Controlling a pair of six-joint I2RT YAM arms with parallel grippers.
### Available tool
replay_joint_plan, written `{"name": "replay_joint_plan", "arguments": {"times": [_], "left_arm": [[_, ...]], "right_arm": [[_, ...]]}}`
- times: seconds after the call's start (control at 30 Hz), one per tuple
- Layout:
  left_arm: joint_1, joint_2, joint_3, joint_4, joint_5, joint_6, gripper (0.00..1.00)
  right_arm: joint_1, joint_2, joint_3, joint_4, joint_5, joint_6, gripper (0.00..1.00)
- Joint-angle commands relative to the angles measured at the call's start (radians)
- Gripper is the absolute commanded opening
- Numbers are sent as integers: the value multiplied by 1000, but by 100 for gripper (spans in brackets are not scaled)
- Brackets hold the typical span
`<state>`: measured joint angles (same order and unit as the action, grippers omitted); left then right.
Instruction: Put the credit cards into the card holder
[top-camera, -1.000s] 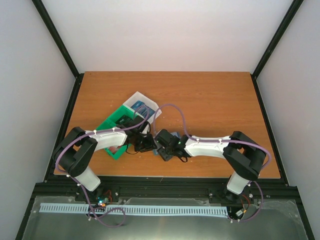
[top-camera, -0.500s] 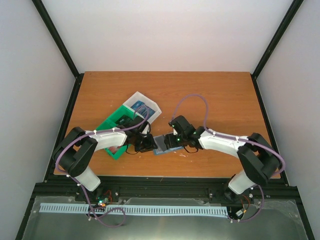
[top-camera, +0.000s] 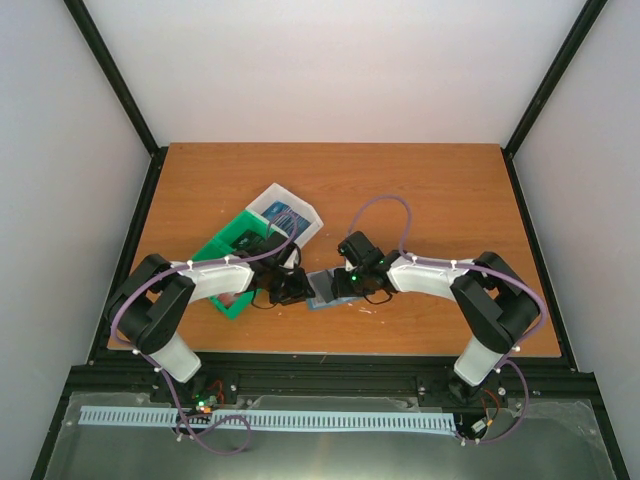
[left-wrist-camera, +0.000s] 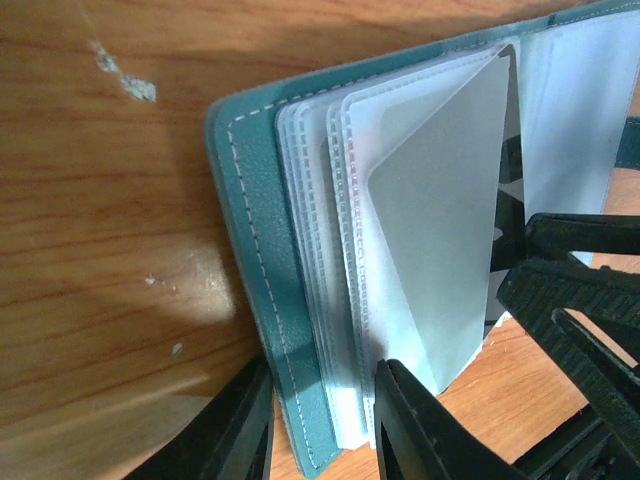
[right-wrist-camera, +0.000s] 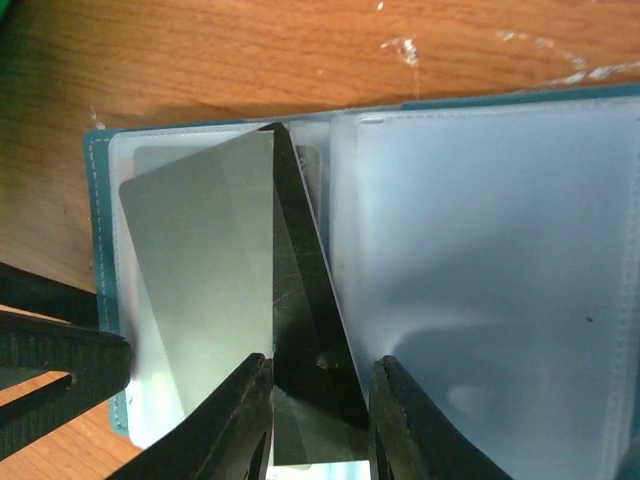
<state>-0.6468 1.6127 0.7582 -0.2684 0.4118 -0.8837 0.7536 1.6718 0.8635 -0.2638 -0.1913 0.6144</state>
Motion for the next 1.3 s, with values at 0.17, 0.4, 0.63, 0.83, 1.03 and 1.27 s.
{"name": "replay_joint_plan", "arguments": {"times": [0.17, 0.4, 0.63, 0.83, 1.03, 1.27], "left_arm": [[1, 22, -23, -11, 0, -5, 31], [1, 13, -28, -13, -4, -8, 31], [0, 11, -29, -22, -12, -9, 31], [1, -10, -35, -27, -19, -15, 31], [-1, -42, -61, 5, -9, -23, 38], [1, -36, -78, 26, 12, -31, 35]], "right_arm": [[-5, 43, -1, 50, -163, 15, 29], [-6, 32, -8, 78, -193, 41, 29], [-7, 3, -43, 95, -186, 76, 26], [-7, -23, -88, 139, -225, 116, 26], [-7, -22, -110, 176, -251, 147, 25], [-7, -41, -134, 202, -245, 194, 18]]}}
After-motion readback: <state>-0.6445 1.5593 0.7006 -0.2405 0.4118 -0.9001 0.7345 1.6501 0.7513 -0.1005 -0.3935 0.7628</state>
